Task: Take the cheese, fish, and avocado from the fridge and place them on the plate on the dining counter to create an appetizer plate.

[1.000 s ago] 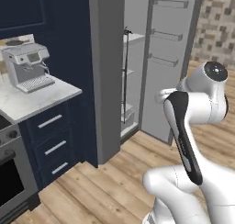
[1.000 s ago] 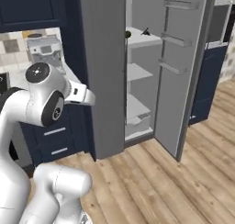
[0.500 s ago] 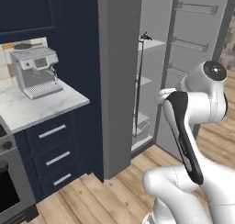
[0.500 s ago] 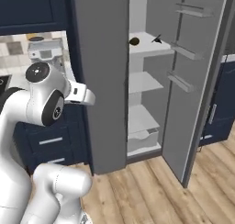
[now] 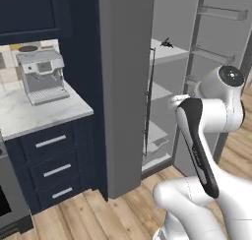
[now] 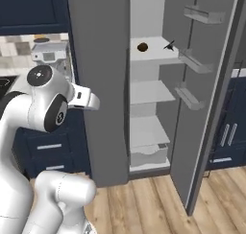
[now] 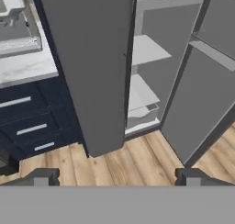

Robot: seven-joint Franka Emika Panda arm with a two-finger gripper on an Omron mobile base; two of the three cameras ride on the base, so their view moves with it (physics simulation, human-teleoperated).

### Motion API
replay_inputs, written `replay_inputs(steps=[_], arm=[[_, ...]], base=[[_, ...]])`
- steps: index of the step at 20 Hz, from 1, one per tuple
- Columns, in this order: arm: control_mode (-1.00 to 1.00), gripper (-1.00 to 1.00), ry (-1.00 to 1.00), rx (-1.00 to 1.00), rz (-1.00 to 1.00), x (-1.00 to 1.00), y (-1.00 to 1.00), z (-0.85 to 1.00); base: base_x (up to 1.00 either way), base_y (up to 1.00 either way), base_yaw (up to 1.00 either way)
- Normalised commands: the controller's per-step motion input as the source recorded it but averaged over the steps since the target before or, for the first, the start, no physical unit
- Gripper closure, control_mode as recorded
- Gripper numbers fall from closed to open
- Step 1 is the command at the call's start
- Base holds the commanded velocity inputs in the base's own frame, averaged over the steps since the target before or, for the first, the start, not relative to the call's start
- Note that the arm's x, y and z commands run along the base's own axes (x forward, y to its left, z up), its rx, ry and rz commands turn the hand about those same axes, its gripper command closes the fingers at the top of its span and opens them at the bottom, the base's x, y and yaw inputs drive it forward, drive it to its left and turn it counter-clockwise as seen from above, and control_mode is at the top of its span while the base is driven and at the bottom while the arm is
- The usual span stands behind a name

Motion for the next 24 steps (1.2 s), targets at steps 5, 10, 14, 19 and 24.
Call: replay_inputs(steps=[5,10,14,19,24], arm=[[1.0,-1.0,0.0,0.0,0.0,0.0,0.0,0.0],[1.0,-1.0,0.0,0.0,0.0,0.0,0.0,0.0],[1.0,-1.0,0.0,0.0,0.0,0.0,0.0,0.0],[1.0,-1.0,0.0,0.0,0.0,0.0,0.0,0.0],[1.0,-1.0,0.0,0.0,0.0,0.0,0.0,0.0]], base=[[0.39,-0.54,0.28],[0.25,-0.58,0.18],[0.57,-0.4,0.1],[0.95,-0.14,0.03],[0.71,-0.25,0.0]])
